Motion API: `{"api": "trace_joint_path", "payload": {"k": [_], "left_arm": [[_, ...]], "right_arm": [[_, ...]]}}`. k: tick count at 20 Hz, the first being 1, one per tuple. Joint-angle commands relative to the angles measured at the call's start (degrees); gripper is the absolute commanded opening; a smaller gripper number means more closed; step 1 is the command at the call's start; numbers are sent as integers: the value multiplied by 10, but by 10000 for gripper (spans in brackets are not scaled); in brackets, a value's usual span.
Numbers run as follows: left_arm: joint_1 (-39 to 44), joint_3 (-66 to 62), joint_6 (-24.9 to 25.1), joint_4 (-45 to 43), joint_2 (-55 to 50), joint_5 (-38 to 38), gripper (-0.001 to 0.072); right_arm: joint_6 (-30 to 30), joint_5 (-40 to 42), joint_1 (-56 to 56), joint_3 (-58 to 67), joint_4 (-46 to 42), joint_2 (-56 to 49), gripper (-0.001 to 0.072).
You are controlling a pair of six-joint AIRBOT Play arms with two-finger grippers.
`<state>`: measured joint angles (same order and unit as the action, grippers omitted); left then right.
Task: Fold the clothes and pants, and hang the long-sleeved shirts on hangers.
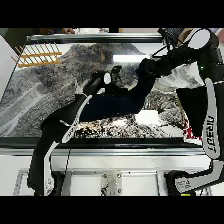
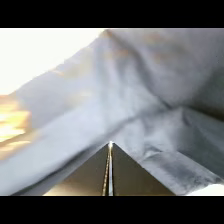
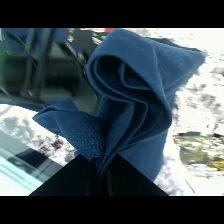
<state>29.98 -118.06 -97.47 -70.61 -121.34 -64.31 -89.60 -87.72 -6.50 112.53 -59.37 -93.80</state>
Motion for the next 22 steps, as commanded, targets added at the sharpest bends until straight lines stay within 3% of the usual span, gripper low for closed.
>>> {"api": "trace_joint_path", "payload": {"k": [1, 12, 20, 22], "left_arm": [[-58, 23, 0, 1, 54, 8, 8], [-255, 66, 52, 1, 224, -46, 8], [-331, 66, 73, 1, 302, -64, 8], [-338, 66, 73, 1, 311, -70, 8]], "right_arm": [[-42, 37, -38, 0, 9, -1, 17], [-113, 191, -193, 0, 17, -90, 17], [-106, 332, -275, 0, 61, -197, 17], [-77, 355, -289, 0, 83, -220, 22]]}}
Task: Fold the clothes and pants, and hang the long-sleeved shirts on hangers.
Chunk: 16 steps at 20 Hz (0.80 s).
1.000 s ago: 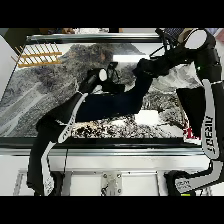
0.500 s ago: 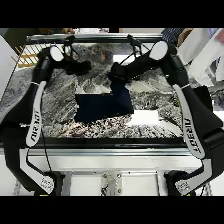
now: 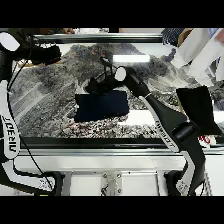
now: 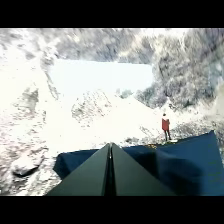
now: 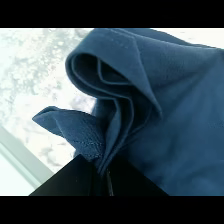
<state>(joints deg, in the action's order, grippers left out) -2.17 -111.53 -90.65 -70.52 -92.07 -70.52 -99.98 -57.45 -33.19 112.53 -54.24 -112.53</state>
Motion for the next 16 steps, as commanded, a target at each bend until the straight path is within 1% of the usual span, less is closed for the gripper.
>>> {"api": "trace_joint_path", "payload": {"k": [1, 2, 3, 4, 6, 7, 9, 10, 11, 12, 14, 15, 16], "left_arm": [[-16, 0, 6, -1, 21, -11, 8], [-16, 0, 13, 0, 22, -14, 8], [-16, 0, 14, 0, 23, -16, 8], [-16, 0, 14, 0, 22, -15, 8], [-16, 0, 13, 1, 23, -15, 9], [-16, 0, 13, 1, 23, -17, 8], [-16, 0, 14, 0, 24, -33, 8], [-11, 0, 14, 0, 24, -43, 8], [-2, 1, 14, -1, 24, -50, 8], [9, 1, 19, -5, 24, -54, 8], [35, 13, 24, -5, 28, -49, 8], [47, 34, 29, -5, 38, -32, 8], [60, 65, 29, -5, 50, -9, 8]], "right_arm": [[42, 61, -29, 0, 41, -42, 77], [59, 70, -35, 0, 64, -50, 338], [87, 79, -40, 0, 93, -55, 531], [124, 87, -45, 0, 133, -56, 603], [197, 94, -40, 0, 222, -49, 606], [218, 90, -29, 0, 250, -41, 606], [253, 50, 8, 0, 254, -16, 605], [263, -9, 50, -5, 228, 4, 602], [263, -65, 98, -28, 195, 27, 582], [260, -98, 137, -55, 160, 48, 582], [223, -141, 205, -114, 64, 87, 582], [207, -153, 240, -147, 10, 104, 582], [193, -152, 268, -180, -22, 118, 583]]}}
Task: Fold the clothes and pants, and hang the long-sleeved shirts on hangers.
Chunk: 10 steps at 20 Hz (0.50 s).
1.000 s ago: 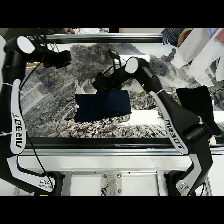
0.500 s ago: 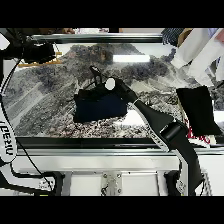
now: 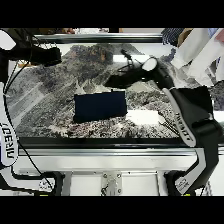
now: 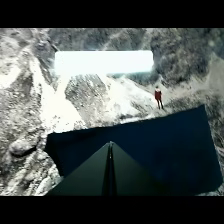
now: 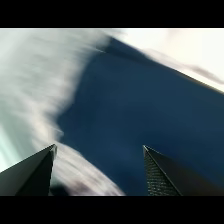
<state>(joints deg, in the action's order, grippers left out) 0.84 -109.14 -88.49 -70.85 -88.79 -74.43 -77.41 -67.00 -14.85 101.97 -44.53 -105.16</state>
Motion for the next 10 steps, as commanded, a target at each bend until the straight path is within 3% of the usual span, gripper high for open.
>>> {"api": "trace_joint_path", "payload": {"k": [1, 3, 4, 5, 10], "left_arm": [[43, 70, 7, -1, 29, 50, 8], [67, 128, 7, -1, 50, 87, 8], [77, 152, 7, -1, 58, 102, 8], [85, 173, 7, -1, 64, 113, 8], [108, 215, 6, 0, 64, 120, 8]], "right_arm": [[-37, -52, 111, -106, -121, 52, 587], [-36, -42, 154, -162, -64, 49, 606], [-34, -30, 164, -185, -36, 43, 692], [-29, -14, 168, -204, -11, 33, 720], [21, 12, 121, -222, 90, -32, 720]]}}
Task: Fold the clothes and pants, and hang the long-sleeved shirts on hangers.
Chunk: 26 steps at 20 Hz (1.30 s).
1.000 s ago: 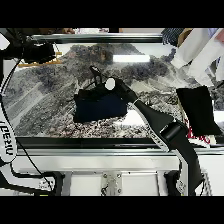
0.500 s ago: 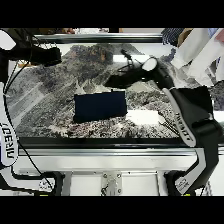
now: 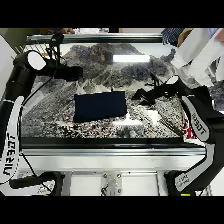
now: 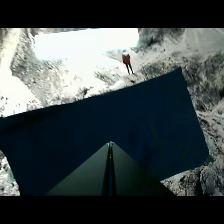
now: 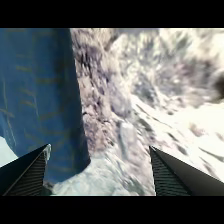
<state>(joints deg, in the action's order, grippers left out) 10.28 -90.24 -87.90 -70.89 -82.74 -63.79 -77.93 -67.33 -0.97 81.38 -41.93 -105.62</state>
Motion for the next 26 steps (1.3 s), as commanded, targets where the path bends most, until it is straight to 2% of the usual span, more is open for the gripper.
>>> {"api": "trace_joint_path", "payload": {"k": [1, 8, 9, 10, 11, 12, 14, 16, 20, 22, 26], "left_arm": [[13, 26, 0, 1, 4, 14, 8], [13, 25, -5, 2, 4, 12, 9], [13, 25, -6, 2, 4, 12, 8], [13, 25, -6, 2, 4, 12, 8], [13, 25, -6, 4, 4, 12, 8], [13, 25, -6, 5, 4, 12, 9], [13, 25, -6, 5, 4, 8, 8], [13, 25, -6, 5, 4, 8, 8], [13, 25, -6, 5, 4, 9, 8], [13, 25, -6, 5, 4, 10, 8], [13, 25, -6, 5, 4, 10, 8]], "right_arm": [[32, 30, -36, -16, 84, -36, 720], [94, 161, -152, -16, 205, -47, 712], [95, 171, -162, -16, 207, -48, 682], [105, 174, -168, -16, 208, -48, 457], [135, 173, -171, -16, 211, -48, 173], [160, 170, -170, -14, 214, -47, 13], [184, 154, -155, -2, 206, -40, 17], [175, 143, -120, 17, 151, -16, 17], [53, 122, 11, 70, -110, 73, 17], [10, 116, 87, 88, -200, 115, 16], [-36, 118, 230, 94, -237, 174, 17]]}}
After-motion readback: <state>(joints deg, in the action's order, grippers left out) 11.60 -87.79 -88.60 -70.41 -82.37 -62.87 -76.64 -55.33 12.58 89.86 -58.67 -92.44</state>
